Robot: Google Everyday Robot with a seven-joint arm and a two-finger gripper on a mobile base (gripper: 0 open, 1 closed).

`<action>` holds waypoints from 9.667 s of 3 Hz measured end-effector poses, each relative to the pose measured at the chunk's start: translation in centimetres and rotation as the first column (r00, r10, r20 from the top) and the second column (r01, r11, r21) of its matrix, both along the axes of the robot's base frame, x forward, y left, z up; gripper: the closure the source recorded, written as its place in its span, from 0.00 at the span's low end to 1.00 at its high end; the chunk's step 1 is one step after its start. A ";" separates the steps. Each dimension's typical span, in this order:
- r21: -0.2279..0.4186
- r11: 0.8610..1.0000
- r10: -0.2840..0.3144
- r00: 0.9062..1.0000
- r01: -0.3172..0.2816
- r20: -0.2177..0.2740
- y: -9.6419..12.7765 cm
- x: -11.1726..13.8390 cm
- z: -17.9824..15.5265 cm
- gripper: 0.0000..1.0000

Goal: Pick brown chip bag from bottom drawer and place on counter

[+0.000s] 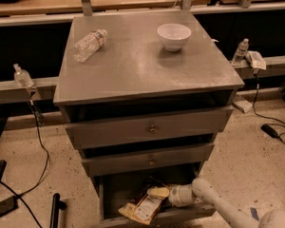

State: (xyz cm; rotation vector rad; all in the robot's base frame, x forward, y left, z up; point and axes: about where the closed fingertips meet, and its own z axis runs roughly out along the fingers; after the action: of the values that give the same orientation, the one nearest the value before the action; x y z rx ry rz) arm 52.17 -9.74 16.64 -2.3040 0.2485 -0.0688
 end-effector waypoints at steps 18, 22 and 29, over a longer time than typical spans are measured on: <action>0.107 0.913 -0.384 0.744 0.393 0.547 -23.9 -0.7 54.5 1.00; 0.201 0.869 -0.453 0.562 0.453 0.692 -27.4 3.9 69.9 1.00; 0.191 0.927 -0.353 0.581 0.322 0.733 -16.9 13.7 76.5 0.38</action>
Offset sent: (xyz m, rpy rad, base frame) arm -0.0071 -0.0019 -0.0227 0.0279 0.0133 -0.0122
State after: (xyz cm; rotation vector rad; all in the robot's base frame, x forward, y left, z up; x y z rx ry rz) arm 65.89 -26.64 93.11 -1.9467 0.2369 -1.2036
